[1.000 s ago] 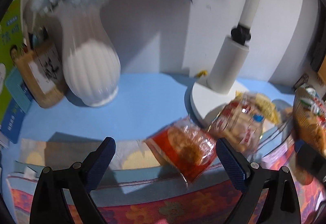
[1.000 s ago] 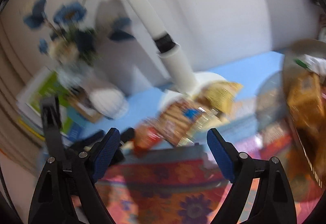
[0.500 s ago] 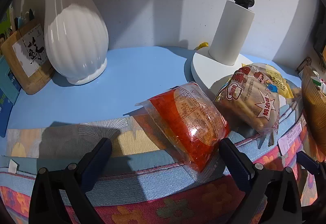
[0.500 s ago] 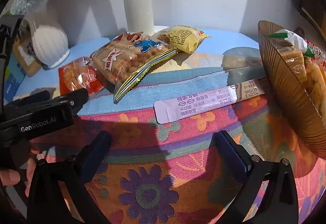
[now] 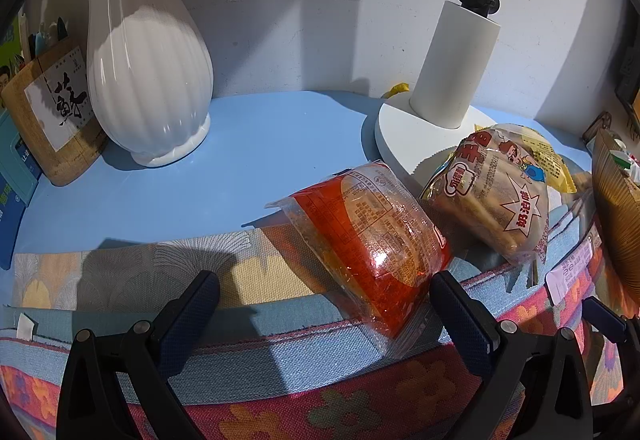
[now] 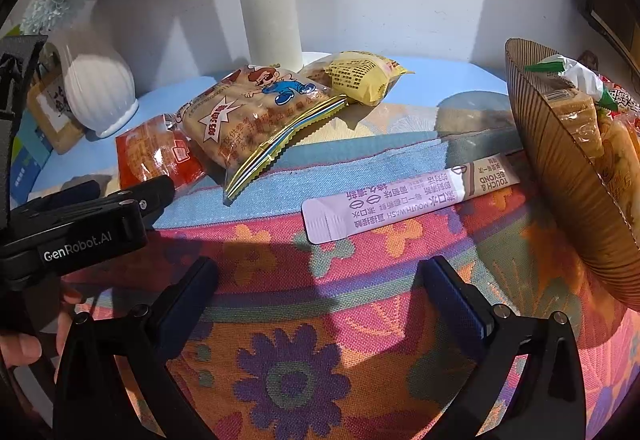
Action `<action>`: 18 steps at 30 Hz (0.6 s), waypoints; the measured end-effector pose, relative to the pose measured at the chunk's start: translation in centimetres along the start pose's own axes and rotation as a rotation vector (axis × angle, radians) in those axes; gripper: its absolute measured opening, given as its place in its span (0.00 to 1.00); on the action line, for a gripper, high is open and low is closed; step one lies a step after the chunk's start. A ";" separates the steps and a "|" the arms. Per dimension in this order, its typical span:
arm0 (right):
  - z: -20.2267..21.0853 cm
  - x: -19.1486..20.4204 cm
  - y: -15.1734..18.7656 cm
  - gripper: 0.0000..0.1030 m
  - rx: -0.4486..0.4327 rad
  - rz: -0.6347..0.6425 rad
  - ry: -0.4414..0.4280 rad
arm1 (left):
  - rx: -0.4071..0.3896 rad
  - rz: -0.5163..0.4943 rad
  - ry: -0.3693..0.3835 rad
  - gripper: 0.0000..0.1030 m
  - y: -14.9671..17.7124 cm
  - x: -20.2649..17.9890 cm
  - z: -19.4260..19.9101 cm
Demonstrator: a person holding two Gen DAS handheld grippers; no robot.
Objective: Organize snacks
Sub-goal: 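Grasp the red-wrapped bread pack with the left tool while the right tool grasps the pink stick packet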
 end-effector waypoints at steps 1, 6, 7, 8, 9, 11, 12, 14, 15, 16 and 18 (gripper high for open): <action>0.0 0.1 0.0 1.00 -0.001 -0.002 -0.002 | 0.000 0.000 0.000 1.00 0.0 0.0 0.0; 0.8 -0.3 -0.1 1.00 -0.009 -0.044 0.048 | 0.000 0.000 0.000 1.00 0.0 0.0 0.0; 0.6 -1.2 -0.1 1.00 -0.008 -0.066 0.045 | 0.000 0.000 0.000 1.00 0.0 0.0 0.0; 0.6 -1.6 -0.3 1.00 -0.011 -0.085 0.044 | 0.000 0.000 -0.001 1.00 0.0 0.0 0.0; 0.7 -1.9 -0.4 1.00 -0.016 -0.106 0.046 | -0.001 0.000 0.000 1.00 0.0 0.0 0.0; 0.6 -2.5 -0.7 1.00 -0.011 -0.157 0.070 | -0.006 0.004 0.006 1.00 0.1 0.0 0.2; 0.5 -2.8 -1.0 1.00 -0.009 -0.179 0.086 | -0.016 0.011 0.013 1.00 0.1 0.1 0.5; 0.3 -3.2 -1.5 1.00 -0.011 -0.236 0.115 | -0.033 0.025 0.020 1.00 0.0 0.6 0.9; 0.0 -3.3 -1.9 1.00 -0.012 -0.255 0.131 | -0.037 0.034 0.024 1.00 0.1 0.7 1.1; -0.2 -3.3 -2.3 1.00 -0.007 -0.264 0.154 | -0.031 0.041 0.036 1.00 -0.1 0.9 1.0; -0.7 -3.0 -3.0 1.00 0.008 -0.258 0.191 | -0.023 0.048 0.057 1.00 -0.4 0.9 0.8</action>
Point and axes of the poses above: each gripper's, at about its wrist camera, not at the fingertips, and z roughly against the way its jaws point, x to its left, y to its underside, the point moved 1 cm from there along -z, roughly the way its jaws point, and after that the axes turned 6 degrees about z, right-handed, at the moved point
